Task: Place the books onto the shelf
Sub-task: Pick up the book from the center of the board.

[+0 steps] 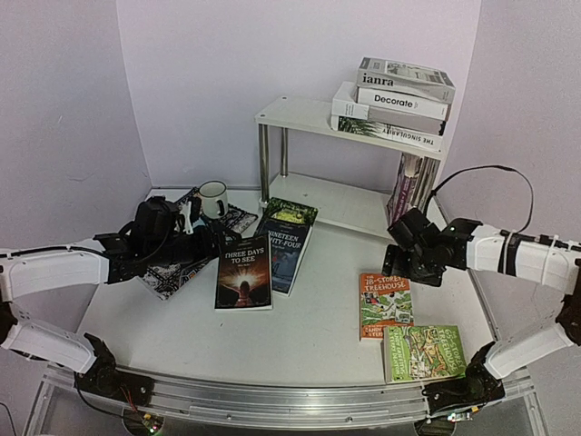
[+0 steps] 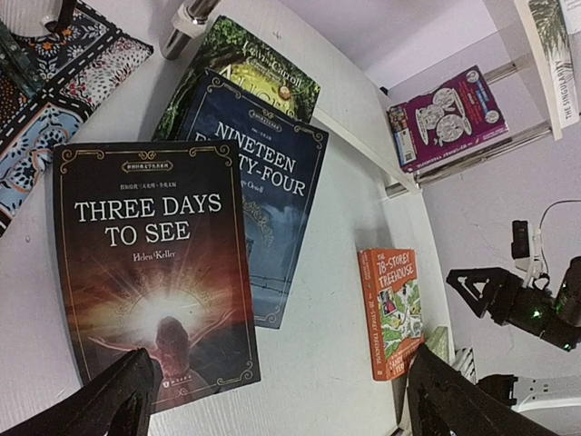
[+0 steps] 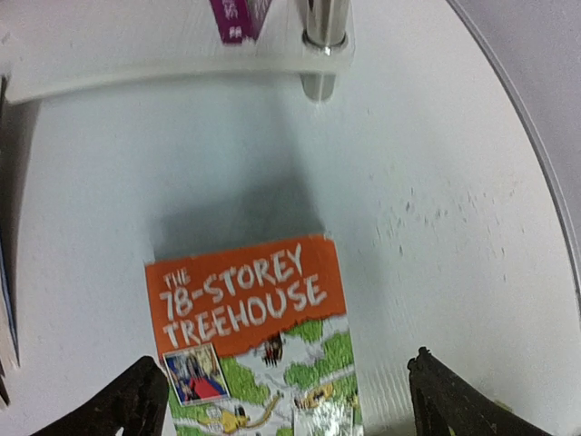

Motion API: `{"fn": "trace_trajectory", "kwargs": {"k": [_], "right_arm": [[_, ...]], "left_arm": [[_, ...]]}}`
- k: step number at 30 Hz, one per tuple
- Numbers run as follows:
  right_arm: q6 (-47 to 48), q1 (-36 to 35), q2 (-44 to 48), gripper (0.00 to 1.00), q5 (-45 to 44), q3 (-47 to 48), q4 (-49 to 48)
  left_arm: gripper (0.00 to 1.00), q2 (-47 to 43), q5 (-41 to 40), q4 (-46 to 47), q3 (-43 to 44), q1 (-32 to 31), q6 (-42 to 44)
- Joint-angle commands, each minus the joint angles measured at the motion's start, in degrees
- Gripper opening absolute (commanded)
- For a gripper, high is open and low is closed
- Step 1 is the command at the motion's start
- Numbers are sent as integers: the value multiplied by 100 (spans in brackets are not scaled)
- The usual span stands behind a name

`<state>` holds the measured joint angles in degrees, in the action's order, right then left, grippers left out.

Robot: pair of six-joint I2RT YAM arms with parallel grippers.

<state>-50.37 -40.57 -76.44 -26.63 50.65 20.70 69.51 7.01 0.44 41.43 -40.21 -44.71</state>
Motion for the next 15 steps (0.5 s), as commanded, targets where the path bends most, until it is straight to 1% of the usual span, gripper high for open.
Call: {"fn": "trace_trajectory", "kwargs": {"k": [1, 5, 8, 11, 15], "right_arm": [[-484, -431, -371, 98, 158, 524, 2194], [-823, -1086, -877, 98, 145, 862, 2878], [-1222, -1578, -1390, 98, 13, 1310, 3434], [-1569, -1838, -1826, 97, -98, 1851, 4193], [-1639, -2305, -2100, 96, -38, 2018, 4325]], "left_arm": [[98, 169, 236, 348, 116, -4, 119], [98, 196, 270, 381, 96, -9, 174], [97, 188, 252, 378, 72, -14, 230], [97, 164, 214, 381, 48, -11, 243], [97, 185, 210, 395, 37, -23, 295]]}}
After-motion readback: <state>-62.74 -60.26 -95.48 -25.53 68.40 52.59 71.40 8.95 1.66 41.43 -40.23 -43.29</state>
